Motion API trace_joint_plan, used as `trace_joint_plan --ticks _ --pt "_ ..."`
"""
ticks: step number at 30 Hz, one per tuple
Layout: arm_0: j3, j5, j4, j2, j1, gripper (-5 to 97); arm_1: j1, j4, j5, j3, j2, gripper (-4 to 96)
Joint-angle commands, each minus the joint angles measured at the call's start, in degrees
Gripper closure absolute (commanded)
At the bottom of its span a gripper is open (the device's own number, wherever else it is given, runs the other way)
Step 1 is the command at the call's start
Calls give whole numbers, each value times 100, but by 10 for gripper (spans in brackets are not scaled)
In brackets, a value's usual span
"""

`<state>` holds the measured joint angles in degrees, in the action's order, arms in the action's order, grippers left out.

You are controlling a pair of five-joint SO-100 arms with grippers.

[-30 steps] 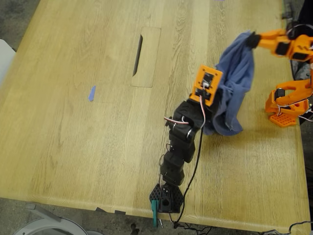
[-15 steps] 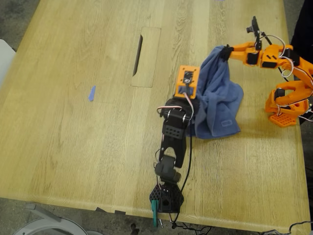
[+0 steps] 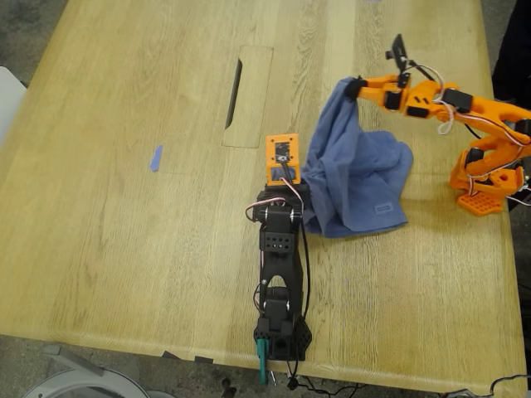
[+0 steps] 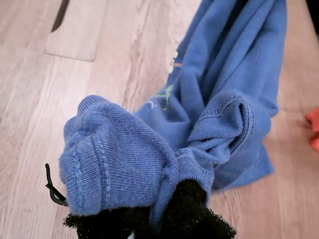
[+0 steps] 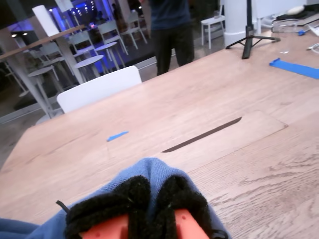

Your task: Fold a T-shirt

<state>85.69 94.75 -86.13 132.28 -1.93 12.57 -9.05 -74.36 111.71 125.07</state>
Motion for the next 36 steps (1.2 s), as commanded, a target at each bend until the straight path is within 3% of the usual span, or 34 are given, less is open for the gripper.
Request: trace_joint_plan --ticks 1,16,26,28,31,36 --pt "642 -97 879 677 352 920 176 519 18 -79 -272 875" --pt "2769 -167 3797 967 1600 920 360 2312 62 -2092 -3507 873" --pt "3270 -185 5010 642 2355 920 536 1160 79 -6363 -6548 871" --pt "3313 -193 5247 545 2479 920 536 492 88 -8051 -7567 871" --pt "3322 -193 5634 325 2637 920 519 -1169 114 -11804 -9765 869" --pt "3340 -202 6187 26 2777 920 545 -976 158 -11909 -10002 873"
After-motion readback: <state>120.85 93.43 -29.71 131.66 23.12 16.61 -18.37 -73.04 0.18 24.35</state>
